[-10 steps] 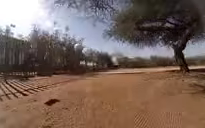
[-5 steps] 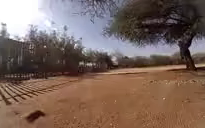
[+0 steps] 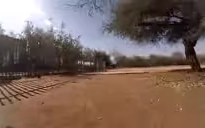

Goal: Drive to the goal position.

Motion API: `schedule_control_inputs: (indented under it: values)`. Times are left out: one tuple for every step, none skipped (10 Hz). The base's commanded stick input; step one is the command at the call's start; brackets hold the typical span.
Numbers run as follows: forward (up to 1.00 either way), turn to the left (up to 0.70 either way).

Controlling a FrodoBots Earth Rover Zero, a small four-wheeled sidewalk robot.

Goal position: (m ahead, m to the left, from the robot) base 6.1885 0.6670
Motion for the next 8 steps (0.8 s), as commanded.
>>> schedule_control_inputs:
  values:
    - [1.0, 0.0]
    - [1.0, 0.0]
    - [1.0, 0.0]
    - [1.0, 0.0]
    - [1.0, 0.0]
    - [1.0, 0.0]
    - [1.0, 0.0]
    - [1.0, 0.0]
